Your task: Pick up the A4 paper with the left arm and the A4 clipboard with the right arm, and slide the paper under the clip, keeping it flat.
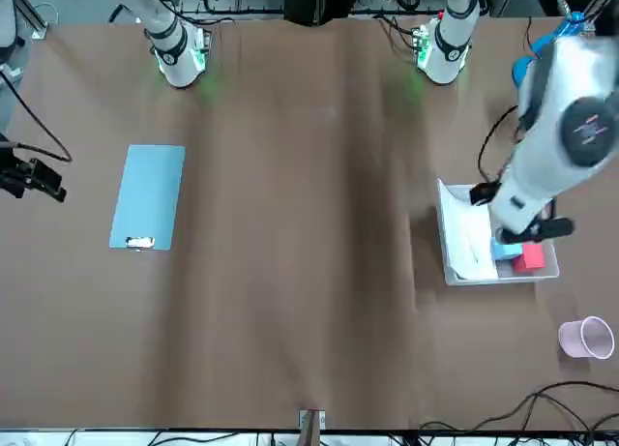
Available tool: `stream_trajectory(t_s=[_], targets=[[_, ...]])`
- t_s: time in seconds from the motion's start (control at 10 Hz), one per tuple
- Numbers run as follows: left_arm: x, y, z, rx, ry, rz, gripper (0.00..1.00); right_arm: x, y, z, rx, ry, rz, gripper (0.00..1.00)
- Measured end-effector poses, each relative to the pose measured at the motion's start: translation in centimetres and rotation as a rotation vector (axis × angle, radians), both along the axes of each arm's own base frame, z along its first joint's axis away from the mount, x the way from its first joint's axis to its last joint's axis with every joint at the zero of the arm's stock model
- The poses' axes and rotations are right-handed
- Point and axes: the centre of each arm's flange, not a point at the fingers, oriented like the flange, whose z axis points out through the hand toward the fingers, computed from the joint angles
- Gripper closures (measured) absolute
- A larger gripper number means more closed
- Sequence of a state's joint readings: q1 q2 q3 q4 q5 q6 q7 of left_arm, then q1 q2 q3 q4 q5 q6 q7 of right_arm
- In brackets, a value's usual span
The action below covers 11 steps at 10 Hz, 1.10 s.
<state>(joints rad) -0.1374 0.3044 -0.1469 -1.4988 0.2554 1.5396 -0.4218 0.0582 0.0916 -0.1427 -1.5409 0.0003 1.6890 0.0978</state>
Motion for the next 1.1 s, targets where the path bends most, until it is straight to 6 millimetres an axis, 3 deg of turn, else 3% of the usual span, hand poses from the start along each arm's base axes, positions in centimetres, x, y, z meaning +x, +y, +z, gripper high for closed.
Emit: stream_trajectory(t_s=[0.2,0.4,0.6,0.8,0.9,1.1], targets=[[0.2,-2.6,-5.4,0.073,-0.045,0.026,0.00,0.1,-1.1,-0.8,0.009,0.011,-0.215,0.00],[-0.7,-6.3,-11.1,0.175,-0.091,0.029,0.03,0.7,-2.1,-3.2,0.011,0.047,-0.453,0.01],[-2.7,-9.3,-16.5,0.283,-0.112,-0.015,0.04,1.3,-2.2,-5.7,0.008,0.066,-0.682,0.02],[-5.8,-9.6,-21.2,0.362,-0.161,-0.070,0.07,2.2,-2.3,-9.9,0.027,0.005,-0.849,0.02],[-6.8,-9.1,-22.5,0.380,-0.166,-0.089,0.10,2.0,-2.5,-12.7,0.033,-0.008,-0.918,0.04],[-7.2,-8.6,-22.4,0.399,-0.177,-0.107,0.21,1.2,-3.5,-17.2,0.050,-0.037,-1.062,0.05]])
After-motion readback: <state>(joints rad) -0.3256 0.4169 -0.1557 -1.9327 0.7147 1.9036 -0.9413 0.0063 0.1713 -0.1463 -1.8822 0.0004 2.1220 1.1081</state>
